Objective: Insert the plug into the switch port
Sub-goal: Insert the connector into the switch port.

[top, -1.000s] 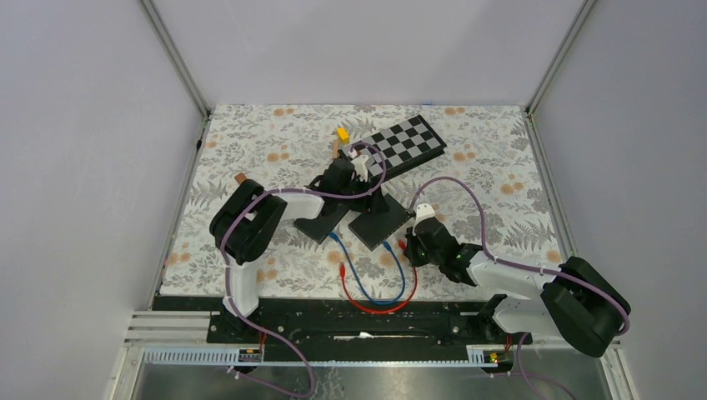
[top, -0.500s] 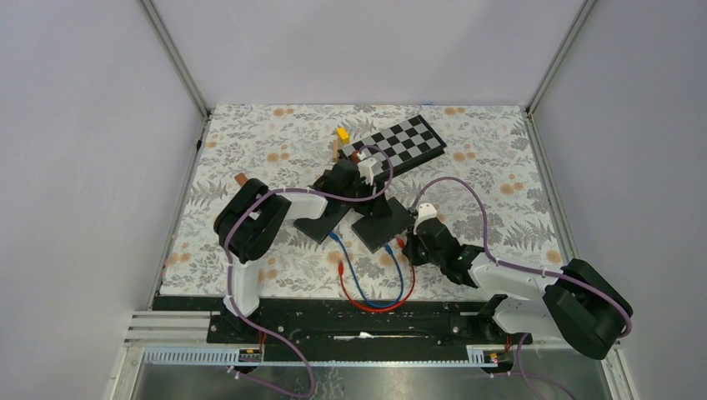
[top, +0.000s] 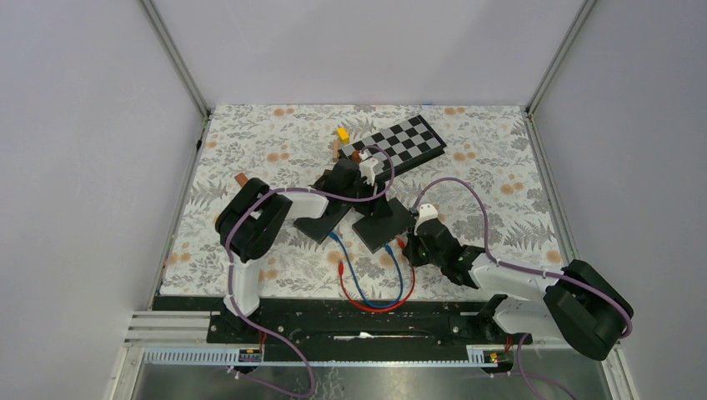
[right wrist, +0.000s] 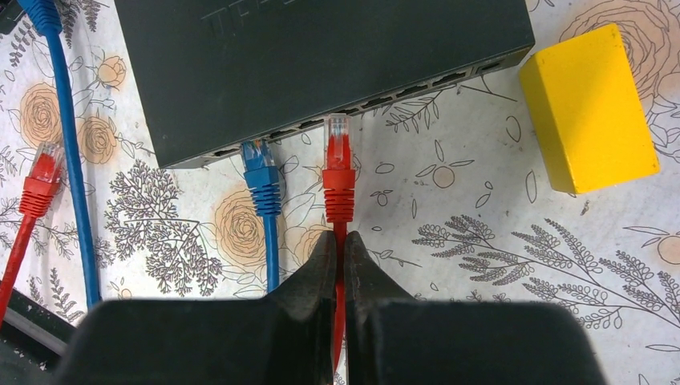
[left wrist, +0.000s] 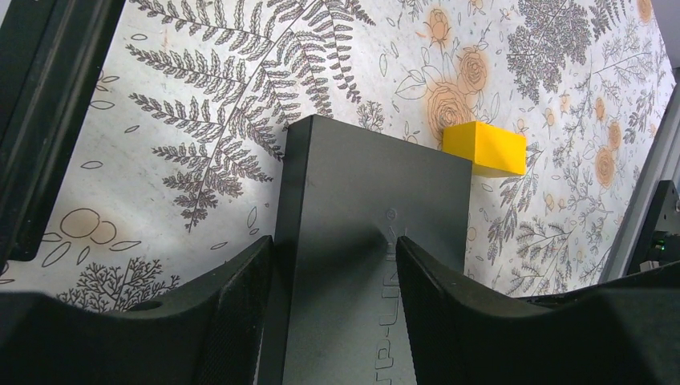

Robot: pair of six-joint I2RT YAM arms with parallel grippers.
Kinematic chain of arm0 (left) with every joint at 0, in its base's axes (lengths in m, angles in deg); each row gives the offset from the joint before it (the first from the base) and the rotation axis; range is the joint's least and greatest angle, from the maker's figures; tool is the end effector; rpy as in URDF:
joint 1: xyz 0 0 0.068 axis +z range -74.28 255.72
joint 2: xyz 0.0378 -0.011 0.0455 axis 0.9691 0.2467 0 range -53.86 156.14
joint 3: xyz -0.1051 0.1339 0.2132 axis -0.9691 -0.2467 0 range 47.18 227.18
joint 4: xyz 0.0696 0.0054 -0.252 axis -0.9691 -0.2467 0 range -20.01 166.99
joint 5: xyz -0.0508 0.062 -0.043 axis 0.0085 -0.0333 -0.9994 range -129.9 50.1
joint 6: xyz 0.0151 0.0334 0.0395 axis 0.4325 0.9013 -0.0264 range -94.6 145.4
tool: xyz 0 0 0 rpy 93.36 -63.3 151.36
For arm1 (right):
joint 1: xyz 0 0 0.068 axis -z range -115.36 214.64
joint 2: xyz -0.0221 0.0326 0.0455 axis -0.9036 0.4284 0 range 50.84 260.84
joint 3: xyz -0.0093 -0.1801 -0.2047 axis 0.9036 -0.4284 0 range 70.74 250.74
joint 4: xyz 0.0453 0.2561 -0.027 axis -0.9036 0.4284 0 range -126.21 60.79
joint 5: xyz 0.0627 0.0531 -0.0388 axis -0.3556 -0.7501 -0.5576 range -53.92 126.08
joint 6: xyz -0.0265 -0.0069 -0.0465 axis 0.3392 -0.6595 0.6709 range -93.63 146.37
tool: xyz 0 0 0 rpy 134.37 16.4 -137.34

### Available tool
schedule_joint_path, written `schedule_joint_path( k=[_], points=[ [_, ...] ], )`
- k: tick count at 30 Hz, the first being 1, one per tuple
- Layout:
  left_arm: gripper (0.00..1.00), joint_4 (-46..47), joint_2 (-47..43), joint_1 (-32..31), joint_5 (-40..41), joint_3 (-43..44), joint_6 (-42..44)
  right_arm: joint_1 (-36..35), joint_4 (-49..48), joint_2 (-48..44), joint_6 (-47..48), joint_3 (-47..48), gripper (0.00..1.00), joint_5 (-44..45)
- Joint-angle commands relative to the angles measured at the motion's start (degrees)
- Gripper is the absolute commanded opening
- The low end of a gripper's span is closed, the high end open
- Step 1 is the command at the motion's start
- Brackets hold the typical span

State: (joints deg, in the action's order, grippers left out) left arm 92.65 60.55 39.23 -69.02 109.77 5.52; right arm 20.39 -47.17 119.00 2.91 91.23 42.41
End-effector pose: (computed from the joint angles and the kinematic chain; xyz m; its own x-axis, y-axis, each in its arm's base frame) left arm 0.3214 -0.2593 0.1363 -0.7301 0.1706 -0.6617 0.6243 0.5601 -0.5445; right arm 0.1594 0.1499 0.1524 -0.6438 -0.0746 -0.7616 -0.4076 0.8757 0.2588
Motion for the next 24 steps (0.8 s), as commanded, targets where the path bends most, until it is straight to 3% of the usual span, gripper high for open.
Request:
schedule_joint_path(
  k=[1,24],
  points=[
    [0.59,-0.6,0.7,-1.4,-3.6,1.7,0.2,0.1,-2.3,0.5,-1.6,0.6,0.00,0.0],
    [0.59,-1.6,0.9,-1.3,-3.5,2.2,0.6,0.2,0.0,-0.1,-2.9,0.0,0.00,3.3]
  ],
)
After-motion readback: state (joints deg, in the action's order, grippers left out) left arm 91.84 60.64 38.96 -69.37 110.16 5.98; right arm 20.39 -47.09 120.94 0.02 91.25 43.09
